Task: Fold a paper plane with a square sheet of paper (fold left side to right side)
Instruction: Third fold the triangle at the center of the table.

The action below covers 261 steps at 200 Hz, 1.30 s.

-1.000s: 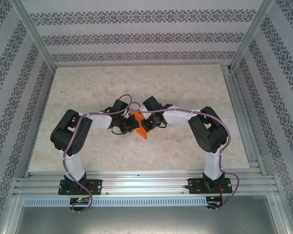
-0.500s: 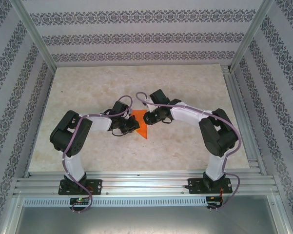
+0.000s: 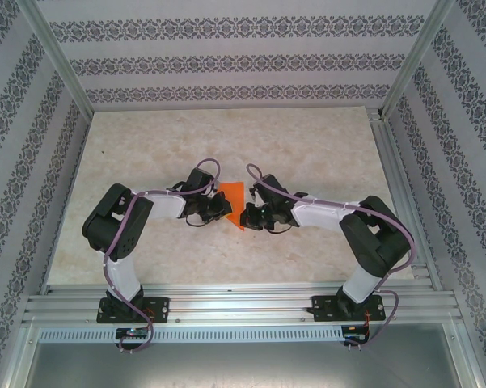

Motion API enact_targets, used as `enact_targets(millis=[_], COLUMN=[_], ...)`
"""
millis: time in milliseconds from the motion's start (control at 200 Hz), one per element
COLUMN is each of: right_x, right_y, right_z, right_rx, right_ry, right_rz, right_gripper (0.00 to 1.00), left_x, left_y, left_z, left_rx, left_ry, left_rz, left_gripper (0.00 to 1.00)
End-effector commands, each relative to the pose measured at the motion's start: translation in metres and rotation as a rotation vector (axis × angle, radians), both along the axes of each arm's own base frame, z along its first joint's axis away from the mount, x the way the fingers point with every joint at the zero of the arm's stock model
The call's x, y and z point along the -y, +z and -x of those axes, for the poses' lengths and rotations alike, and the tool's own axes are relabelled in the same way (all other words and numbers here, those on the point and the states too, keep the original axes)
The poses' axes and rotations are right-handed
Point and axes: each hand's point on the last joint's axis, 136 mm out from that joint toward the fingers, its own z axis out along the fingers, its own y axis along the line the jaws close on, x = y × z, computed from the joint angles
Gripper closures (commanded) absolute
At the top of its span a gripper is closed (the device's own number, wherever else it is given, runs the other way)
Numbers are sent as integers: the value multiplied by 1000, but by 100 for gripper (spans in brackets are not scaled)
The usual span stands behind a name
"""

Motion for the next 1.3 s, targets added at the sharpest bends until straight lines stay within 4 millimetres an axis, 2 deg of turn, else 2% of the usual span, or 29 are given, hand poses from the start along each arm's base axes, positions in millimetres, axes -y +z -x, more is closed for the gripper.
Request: enact_targets(millis=[0, 200, 405, 574, 934, 1174, 1299], right_x=[-18, -29, -37, -21, 12, 28, 37], right_y=[22, 6, -7, -24, -51, -57, -45], right_z=[-25, -27, -25, -21, 1, 22, 26], right_rx=[7, -51, -77, -130, -203, -243, -206], right_ry=[-170, -227, -197, -213, -123, -42, -21], right_rz=[-67, -58, -4, 41, 186, 246, 232], right_gripper=[100, 100, 100, 100, 100, 100, 100], left_x=[-25, -24, -25, -26, -30, -32, -32], left_y=[-47, -44, -44, -44, -48, -49, -49], left_z=[37, 34, 34, 32, 33, 34, 34], left_rx=[-154, -151, -149, -145, -146, -150, -149], left_ry=[24, 27, 24, 23, 28, 25, 26], left_rz=[-167, -167, -177, -188, -213, -225, -225], left_gripper=[95, 95, 95, 95, 96, 96, 96])
